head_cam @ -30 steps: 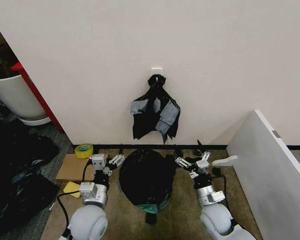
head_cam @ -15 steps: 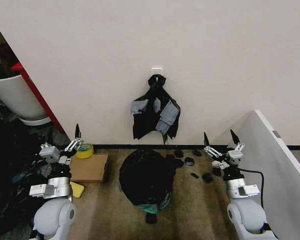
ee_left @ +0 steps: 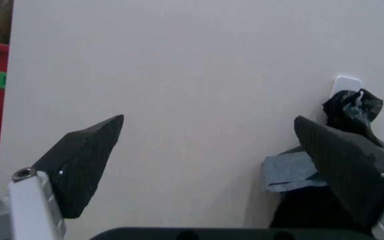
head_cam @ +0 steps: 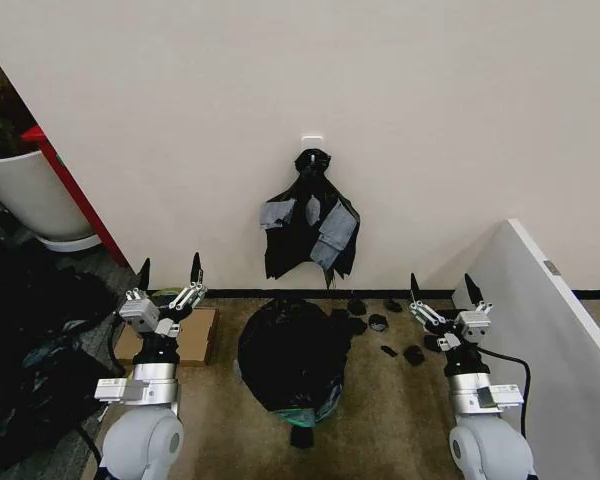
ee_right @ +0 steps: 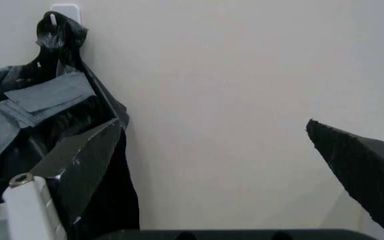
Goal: Place the garbage bag over the trash bin.
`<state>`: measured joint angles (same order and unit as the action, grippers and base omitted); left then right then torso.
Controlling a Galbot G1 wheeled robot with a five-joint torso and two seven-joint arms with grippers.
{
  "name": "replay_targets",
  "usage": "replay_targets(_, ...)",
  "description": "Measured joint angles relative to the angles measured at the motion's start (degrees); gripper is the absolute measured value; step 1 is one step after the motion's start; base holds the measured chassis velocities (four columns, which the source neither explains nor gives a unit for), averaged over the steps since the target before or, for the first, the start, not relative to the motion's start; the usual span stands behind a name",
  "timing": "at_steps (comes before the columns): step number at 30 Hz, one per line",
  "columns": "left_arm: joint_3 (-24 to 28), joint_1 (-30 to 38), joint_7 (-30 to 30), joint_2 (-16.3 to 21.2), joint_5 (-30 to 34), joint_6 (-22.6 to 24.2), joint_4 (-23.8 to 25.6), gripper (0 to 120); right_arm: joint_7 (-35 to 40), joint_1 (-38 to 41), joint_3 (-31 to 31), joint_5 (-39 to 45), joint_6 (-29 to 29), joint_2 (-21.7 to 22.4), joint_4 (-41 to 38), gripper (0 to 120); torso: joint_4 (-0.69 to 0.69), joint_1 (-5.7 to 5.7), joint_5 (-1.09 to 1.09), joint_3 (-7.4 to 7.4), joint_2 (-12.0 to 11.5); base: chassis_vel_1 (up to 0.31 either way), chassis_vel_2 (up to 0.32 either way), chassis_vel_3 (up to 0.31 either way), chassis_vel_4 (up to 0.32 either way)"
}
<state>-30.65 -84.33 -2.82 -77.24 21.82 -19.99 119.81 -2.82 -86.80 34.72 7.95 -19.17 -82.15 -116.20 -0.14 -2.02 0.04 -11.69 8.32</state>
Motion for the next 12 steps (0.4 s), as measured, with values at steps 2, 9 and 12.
replay_targets(2, 0.1, 0.1, -0.1, 0.1, 0.0, 0.2, -0.1, 100, 0.0, -0.2, -0.1, 0.4, 0.0, -0.1, -0.2, 100, -0.01, 0.0, 0.0, 0.0, 0.0, 0.0, 0.0, 0.0, 0.0)
replay_targets(9, 1.9, 0.5, -0.4, 0.4, -0.1, 1.2, -0.1, 100, -1.0, -0.4, 0.2, 0.2, -1.6, -0.3, 0.3, 100, 0.0, 0.0, 0.01, 0.0, 0.0, 0.0, 0.0, 0.0, 0.0)
replay_targets(12, 2.7, 0.3, -0.9, 0.6, -0.4, 1.2, 0.2, 100, -1.8, -0.4, 0.6, -0.3, -2.5, -0.5, 0.7, 100, 0.0, 0.0, 0.0, 0.0, 0.0, 0.0, 0.0, 0.0, 0.0)
